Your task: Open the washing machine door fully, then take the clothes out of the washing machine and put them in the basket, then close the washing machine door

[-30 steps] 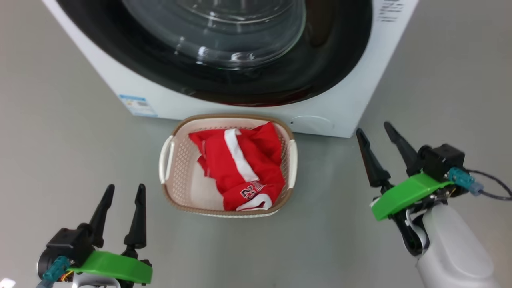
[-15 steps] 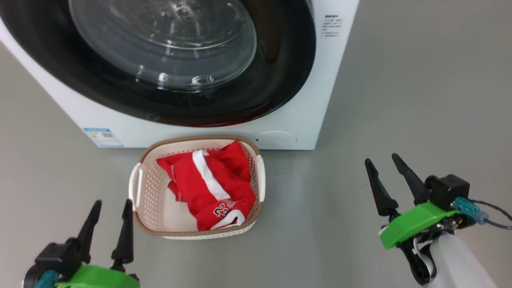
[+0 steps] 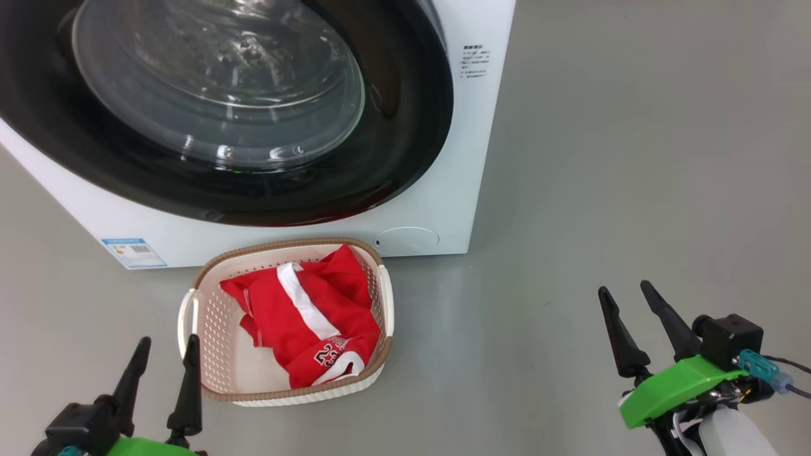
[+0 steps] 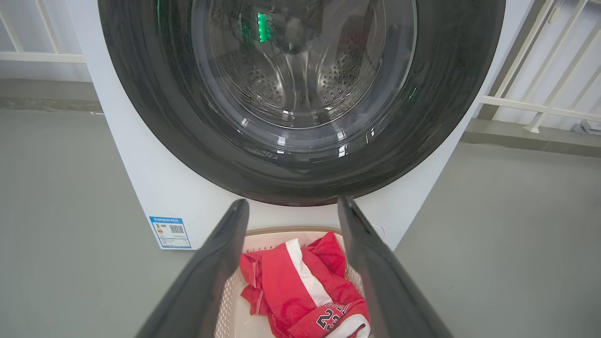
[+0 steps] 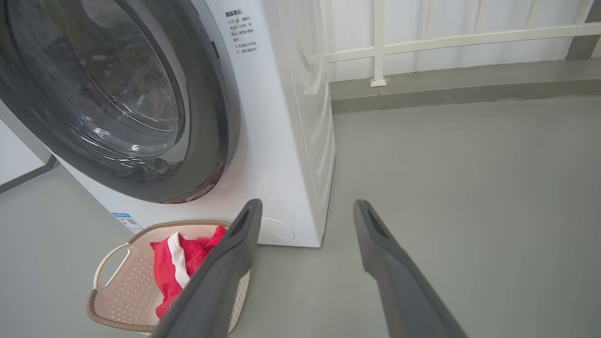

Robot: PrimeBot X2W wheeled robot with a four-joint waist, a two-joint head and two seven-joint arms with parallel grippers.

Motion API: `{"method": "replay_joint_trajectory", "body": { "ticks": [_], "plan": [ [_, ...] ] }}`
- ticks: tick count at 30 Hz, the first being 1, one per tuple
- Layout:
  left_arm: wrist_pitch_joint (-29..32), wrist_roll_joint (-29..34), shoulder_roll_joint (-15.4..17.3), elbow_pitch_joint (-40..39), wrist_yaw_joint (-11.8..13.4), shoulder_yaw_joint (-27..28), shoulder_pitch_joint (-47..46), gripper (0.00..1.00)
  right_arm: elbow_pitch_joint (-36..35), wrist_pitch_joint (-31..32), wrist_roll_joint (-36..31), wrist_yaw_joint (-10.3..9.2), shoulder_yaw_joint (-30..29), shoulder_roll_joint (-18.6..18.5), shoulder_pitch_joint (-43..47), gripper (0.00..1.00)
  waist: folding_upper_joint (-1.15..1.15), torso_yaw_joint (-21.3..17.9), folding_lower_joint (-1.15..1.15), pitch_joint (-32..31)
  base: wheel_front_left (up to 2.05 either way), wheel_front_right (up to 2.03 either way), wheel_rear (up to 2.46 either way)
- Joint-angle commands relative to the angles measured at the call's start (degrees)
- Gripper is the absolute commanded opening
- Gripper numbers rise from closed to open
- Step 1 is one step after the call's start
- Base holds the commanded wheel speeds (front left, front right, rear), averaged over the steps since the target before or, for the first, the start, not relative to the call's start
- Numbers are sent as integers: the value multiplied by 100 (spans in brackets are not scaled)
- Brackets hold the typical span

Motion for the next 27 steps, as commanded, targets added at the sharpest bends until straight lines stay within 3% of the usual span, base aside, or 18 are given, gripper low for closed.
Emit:
{"method": "replay_joint_trajectory", "body": {
  "ticks": [1, 25, 26, 27],
  "plan": [
    [-47, -47, 159, -152, -17, 206, -25, 100, -163, -27, -9, -11, 72, -59, 84, 100, 0, -40, 0, -26, 0, 0, 0],
    [-47, 10, 162, -211, -17, 224, -27, 100, -244, -27, -51, -11, -32, 6, 159, 100, 0, -61, 0, -25, 0, 0, 0],
    [0, -33, 34, -69, 0, 15, 5, 0, -95, 0, 0, 0, -147, 36, 143, 0, 0, -62, 0, -25, 0, 0, 0],
    [5, -39, 11, -16, 1, 4, 5, 0, -42, 1, 4, 0, -141, 50, 147, 0, 0, -61, 0, -26, 0, 0, 0]
  ]
}}
